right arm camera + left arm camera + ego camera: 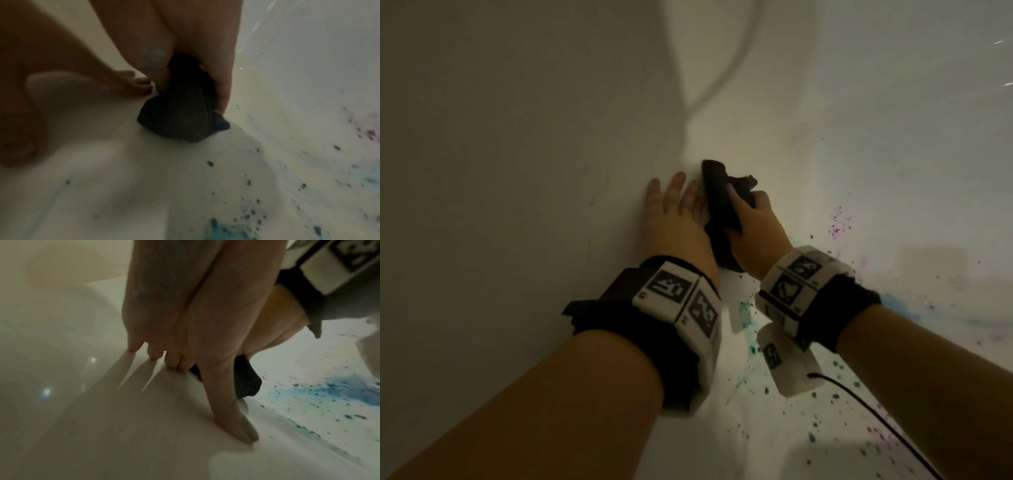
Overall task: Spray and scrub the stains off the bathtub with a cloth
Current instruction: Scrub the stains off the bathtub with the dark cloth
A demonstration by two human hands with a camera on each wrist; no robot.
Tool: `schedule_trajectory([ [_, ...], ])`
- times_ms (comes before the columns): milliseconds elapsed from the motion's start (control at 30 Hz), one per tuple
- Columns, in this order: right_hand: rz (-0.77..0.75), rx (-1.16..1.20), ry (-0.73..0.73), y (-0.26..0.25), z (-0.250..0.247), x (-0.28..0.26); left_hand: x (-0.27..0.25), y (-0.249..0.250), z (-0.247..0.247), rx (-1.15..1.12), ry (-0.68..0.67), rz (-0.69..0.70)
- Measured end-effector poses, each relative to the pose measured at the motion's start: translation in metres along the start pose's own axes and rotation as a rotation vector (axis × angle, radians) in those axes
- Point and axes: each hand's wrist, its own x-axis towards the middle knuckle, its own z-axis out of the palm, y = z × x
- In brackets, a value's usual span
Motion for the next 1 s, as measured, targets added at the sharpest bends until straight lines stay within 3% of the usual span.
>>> schedule_trajectory([
  [200,-0.014,-0.009,0.048,0.008,0.013,0.004,0.007,0.012,-0.001,-0.045,-0.006,-0.028],
  [400,0.389,0.191,-0.111,0.043,-0.001,-0.001,-0.011,-0.008,0.000,-0.056,0.020,0.070],
  [433,0.398,0.188,-0.118,0.043,-0.006,-0.006,-0.019,-0.015,-0.002,-0.072,0.039,0.072],
  [500,0.298,0.277,-0.049,0.027,-0.016,-0.026,-0.038,-0.036,-0.008,-0.128,0.127,-0.006],
  [600,-0.022,0.368,0.169,-0.026,-0.027,-0.058,-0.062,-0.072,-0.018,-0.267,0.238,-0.123],
  [667,-0.237,0.440,0.160,-0.067,-0.028,-0.067,-0.072,-0.091,-0.016,-0.386,0.277,-0.176],
  [700,-0.309,0.430,0.129,-0.085,-0.025,-0.066,-0.074,-0.097,-0.013,-0.446,0.291,-0.196],
  [800,-0.460,0.100,0.118,-0.122,-0.001,-0.062,-0.075,-0.098,0.002,-0.563,0.324,-0.226],
  [933,-0.367,-0.007,0.136,-0.100,0.011,-0.046,-0.067,-0.081,0.012,-0.588,0.319,-0.183],
  [1000,-0.191,0.012,0.069,-0.067,0.009,-0.028,-0.060,-0.070,0.012,-0.514,0.261,-0.166],
])
